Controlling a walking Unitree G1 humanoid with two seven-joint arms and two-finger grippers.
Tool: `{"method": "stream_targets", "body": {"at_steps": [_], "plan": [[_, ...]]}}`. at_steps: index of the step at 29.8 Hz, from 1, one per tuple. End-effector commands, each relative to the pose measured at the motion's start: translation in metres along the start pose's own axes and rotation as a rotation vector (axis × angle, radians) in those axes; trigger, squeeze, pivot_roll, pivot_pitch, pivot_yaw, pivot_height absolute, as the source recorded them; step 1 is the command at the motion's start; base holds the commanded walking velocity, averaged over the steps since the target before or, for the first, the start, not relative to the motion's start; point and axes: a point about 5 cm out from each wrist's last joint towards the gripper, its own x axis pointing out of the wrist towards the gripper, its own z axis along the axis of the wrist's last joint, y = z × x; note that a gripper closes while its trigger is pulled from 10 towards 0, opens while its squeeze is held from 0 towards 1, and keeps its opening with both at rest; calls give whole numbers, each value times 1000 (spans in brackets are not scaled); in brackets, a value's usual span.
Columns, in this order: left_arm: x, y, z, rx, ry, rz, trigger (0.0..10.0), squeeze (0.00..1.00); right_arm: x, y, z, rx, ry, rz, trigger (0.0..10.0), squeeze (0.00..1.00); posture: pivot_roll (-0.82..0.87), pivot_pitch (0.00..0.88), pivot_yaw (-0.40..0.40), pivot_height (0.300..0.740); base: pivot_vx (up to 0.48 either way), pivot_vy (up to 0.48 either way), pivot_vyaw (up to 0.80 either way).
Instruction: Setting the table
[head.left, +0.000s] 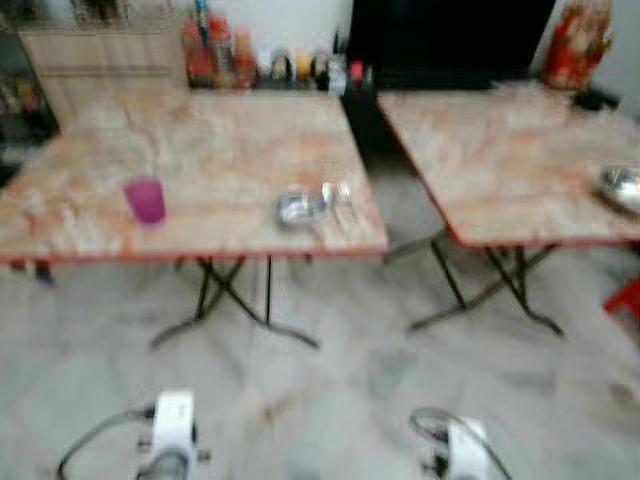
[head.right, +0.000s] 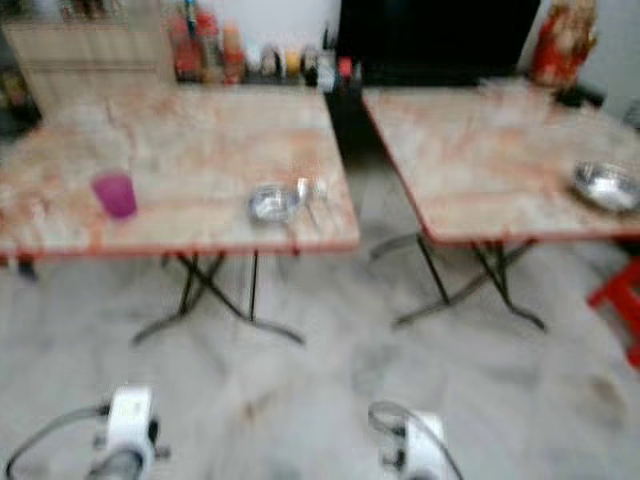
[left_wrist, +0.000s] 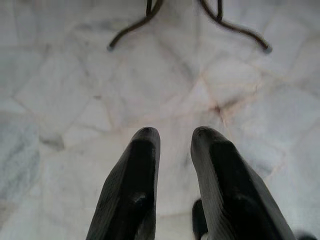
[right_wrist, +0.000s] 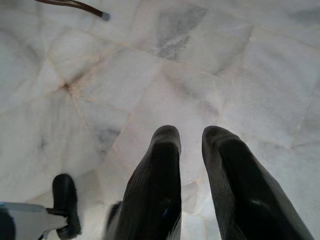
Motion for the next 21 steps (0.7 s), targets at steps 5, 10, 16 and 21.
{"method": "stream_targets", "body": {"at_steps": [5, 10, 16, 21], "plan": [[6, -25, 43, -22, -191, -106, 10000, 0, 0, -10, 2, -6, -9, -22, 10000, 0, 52, 0, -39, 740, 0, 0, 0], [7, -38, 80, -18, -353, -148, 10000, 0, 0, -8, 3, -9, -12, -18, 10000, 0, 54, 0, -37, 740, 0, 0, 0], [-1, -54, 146, -59, -599, -192, 10000, 0, 0, -7, 4, -15, -14, -13, 10000, 0, 55, 0, -35, 740, 0, 0, 0], [-2, -62, 165, -67, -638, -202, 10000, 0, 1, -6, 5, -15, -17, -12, 10000, 0, 52, 0, -34, 740, 0, 0, 0]]}}
